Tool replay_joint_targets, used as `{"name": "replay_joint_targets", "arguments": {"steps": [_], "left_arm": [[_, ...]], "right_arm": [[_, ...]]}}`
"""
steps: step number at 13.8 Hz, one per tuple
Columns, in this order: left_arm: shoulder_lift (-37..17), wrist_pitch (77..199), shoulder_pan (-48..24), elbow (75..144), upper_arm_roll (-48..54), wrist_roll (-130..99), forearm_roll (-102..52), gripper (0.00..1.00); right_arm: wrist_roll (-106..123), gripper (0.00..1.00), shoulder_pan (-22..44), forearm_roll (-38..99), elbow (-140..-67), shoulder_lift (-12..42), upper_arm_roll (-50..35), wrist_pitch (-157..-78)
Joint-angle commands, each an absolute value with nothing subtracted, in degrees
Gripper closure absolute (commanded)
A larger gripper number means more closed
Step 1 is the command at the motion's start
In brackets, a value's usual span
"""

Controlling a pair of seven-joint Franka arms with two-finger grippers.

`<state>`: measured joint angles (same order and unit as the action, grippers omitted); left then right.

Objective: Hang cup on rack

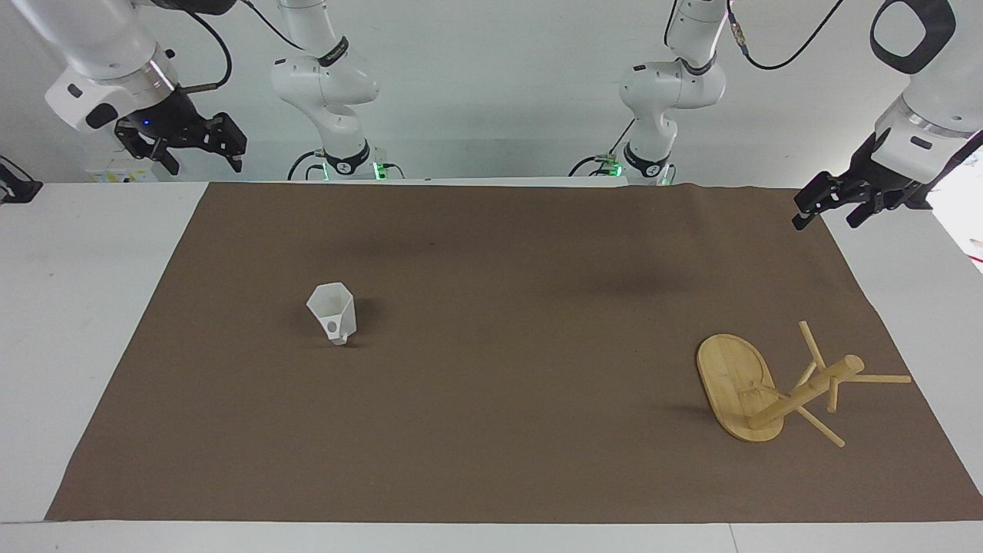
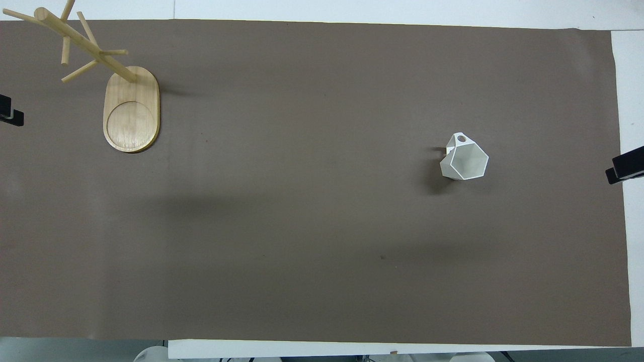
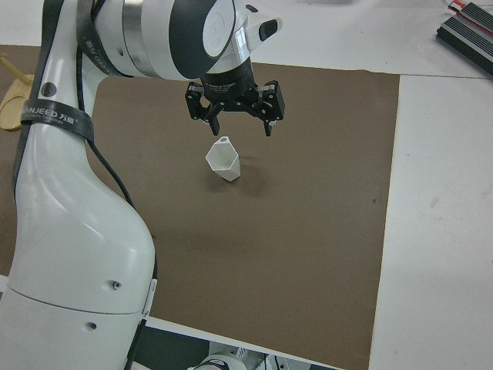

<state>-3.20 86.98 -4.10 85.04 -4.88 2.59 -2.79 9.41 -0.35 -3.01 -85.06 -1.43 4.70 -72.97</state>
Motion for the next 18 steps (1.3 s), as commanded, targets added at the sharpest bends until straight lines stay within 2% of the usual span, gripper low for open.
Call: {"name": "replay_joint_targets", "arguments": {"steps": [1, 8, 13, 16, 18], "left_arm": [[-1.67, 87.28, -4.31, 86.84, -5.01, 2.64, -1.76, 0.0], [-1.67, 87.36, -4.22, 86.84, -5.01, 2.64, -1.84, 0.0], [-1.67, 87.36, -4.22, 86.84, -5.01, 2.64, -1.85, 0.0], [-1.67, 87.28, -4.22, 86.84, -5.01, 2.64, -1.76, 0.0], [-1.67, 87.28, -4.22, 86.84, -5.01, 2.64, -1.76, 0.0]], "right_arm": [[8.0, 0.0, -0.53, -3.34, -84.55, -1.32, 4.22, -73.3], [12.19, 0.0, -0.53, -2.9, -86.56, -2.71, 4.31, -72.07], [41.76, 0.0, -2.8, 1.58, -92.28, -4.13, 4.75, -81.55], [68.03, 0.0, -9.28, 9.27, -95.27, -1.07, 4.83, -89.01], [87.7, 0.0, -15.78, 20.24, -94.23, 6.03, 4.83, -89.56]]}}
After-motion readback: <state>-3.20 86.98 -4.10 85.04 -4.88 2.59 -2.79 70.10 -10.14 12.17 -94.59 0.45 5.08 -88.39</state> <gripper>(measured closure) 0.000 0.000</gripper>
